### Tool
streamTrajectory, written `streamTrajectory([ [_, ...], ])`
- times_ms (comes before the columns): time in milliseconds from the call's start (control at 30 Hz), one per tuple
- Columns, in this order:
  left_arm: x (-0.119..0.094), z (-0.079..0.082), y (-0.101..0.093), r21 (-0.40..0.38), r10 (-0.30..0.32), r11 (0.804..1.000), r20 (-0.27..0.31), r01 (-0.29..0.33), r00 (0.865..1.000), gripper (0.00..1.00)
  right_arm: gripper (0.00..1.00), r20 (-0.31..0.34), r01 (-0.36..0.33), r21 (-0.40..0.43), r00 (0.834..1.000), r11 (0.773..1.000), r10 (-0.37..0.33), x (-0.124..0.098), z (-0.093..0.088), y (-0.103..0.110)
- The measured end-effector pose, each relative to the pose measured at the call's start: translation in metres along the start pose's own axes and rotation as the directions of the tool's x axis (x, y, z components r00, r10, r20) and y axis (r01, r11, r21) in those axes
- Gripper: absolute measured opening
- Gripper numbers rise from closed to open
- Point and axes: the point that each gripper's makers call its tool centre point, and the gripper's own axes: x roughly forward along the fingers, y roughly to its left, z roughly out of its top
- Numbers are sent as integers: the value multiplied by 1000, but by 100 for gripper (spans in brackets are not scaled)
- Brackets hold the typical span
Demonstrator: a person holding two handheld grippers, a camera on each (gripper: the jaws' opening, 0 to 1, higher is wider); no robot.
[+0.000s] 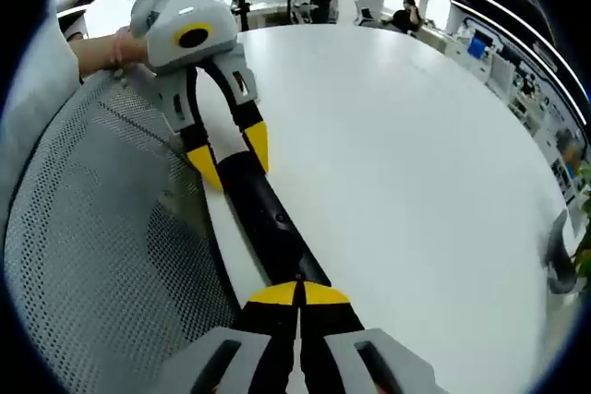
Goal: Press the specified remote control buttons in sequence, fully releasing each button before pressing the next.
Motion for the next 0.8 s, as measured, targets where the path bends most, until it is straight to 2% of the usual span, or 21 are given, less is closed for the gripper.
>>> streamTrajectory([
  [100,-1,1,0,0,0,1000,3,0,1000,24,0,-29,-4,-29,1000,1000,3,2,2,-1],
  [300,-1,1,0,2,-3,1000,6,3,1000,24,0,-44,-8,-68,999,998,5,4,2,-1],
  [400,-1,1,0,3,-4,1000,6,4,1000,24,0,-76,3,-158,997,987,-15,4,1,-1],
  [500,-1,1,0,3,-6,1000,6,6,1000,24,0,-92,23,-197,995,980,-42,6,2,-1],
  [600,-1,0,0,3,-6,1000,6,6,1000,25,0,-82,34,-201,995,979,-51,5,2,-2],
  [733,-1,1,0,0,-5,1000,9,5,1000,25,0,-15,5,-85,1000,996,-7,3,5,-3],
  [800,-1,0,0,1,-6,1000,11,6,1000,24,0,4,-14,-94,1000,995,15,2,8,-1],
])
